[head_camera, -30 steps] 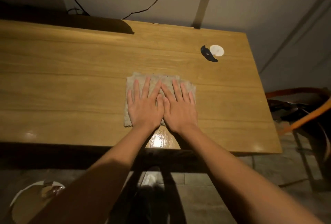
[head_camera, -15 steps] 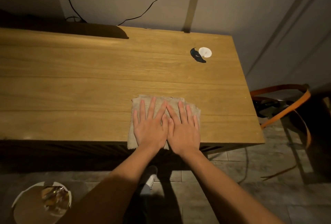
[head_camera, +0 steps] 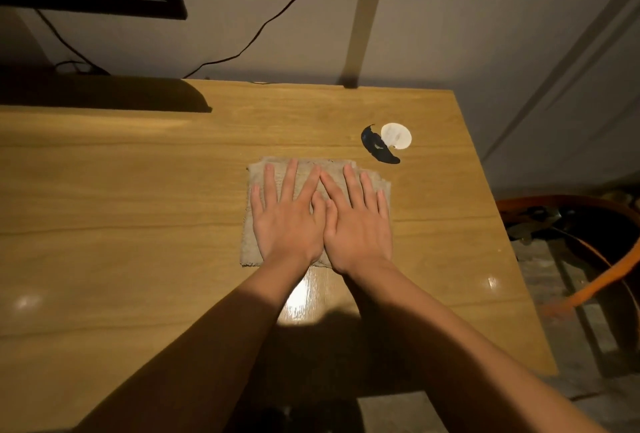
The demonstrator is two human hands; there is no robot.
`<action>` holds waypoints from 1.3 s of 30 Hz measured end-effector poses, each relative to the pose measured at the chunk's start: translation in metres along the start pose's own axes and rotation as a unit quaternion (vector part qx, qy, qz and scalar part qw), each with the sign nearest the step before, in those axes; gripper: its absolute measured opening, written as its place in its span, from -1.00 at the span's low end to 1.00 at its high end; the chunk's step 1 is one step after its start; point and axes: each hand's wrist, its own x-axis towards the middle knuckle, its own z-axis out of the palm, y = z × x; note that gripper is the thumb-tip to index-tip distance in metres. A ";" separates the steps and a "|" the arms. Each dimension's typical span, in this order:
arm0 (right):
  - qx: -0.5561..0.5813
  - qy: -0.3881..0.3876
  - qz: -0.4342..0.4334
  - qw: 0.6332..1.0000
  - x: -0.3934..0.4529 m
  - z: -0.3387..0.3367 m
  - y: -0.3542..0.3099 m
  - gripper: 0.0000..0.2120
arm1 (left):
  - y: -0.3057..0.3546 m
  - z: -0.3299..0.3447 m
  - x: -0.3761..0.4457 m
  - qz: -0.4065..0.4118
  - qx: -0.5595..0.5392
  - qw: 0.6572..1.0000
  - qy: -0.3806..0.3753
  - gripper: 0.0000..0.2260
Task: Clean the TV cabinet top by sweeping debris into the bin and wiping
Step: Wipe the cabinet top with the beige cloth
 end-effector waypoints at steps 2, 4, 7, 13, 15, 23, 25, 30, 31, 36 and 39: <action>-0.008 0.005 0.000 1.000 0.033 -0.002 0.003 -0.50 | 0.006 -0.001 0.032 0.003 0.002 1.000 0.003 -0.40; -0.011 0.007 0.001 1.000 0.068 -0.005 0.005 -0.50 | 0.012 -0.002 0.066 0.002 0.003 1.000 0.007 -0.43; -0.020 0.007 0.000 1.000 0.124 -0.010 0.009 -0.51 | 0.021 -0.002 0.122 0.000 0.002 1.000 0.016 -0.51; -0.019 0.007 -0.011 1.000 0.198 -0.020 0.014 -0.51 | 0.035 -0.002 0.195 0.000 0.004 0.999 0.043 -0.52; -0.022 0.005 -0.009 1.000 0.208 -0.021 0.015 -0.51 | 0.038 -0.002 0.204 -0.006 0.006 0.999 0.047 -0.52; -0.011 -0.026 -0.018 0.999 0.178 -0.024 0.015 -0.51 | 0.032 -0.004 0.176 0.015 0.011 1.000 0.019 -0.52; -0.012 -0.027 -0.012 1.000 0.152 -0.023 0.017 -0.51 | 0.031 -0.003 0.151 0.020 0.003 1.000 0.016 -0.53; -0.004 -0.028 -0.012 1.000 0.064 -0.022 0.023 -0.51 | 0.030 0.000 0.064 0.025 -0.012 0.999 0.016 -0.54; 0.002 -0.032 -0.006 0.999 0.044 -0.022 0.026 -0.51 | 0.031 0.000 0.043 0.026 -0.013 1.000 0.012 -0.54; 0.008 -0.050 0.010 0.999 -0.065 -0.021 0.043 -0.50 | 0.039 0.006 -0.066 0.029 -0.019 0.999 -0.007 -0.54; 0.013 -0.052 0.012 0.999 -0.131 -0.022 0.058 -0.48 | 0.048 0.011 -0.129 0.032 -0.025 0.999 -0.012 -0.54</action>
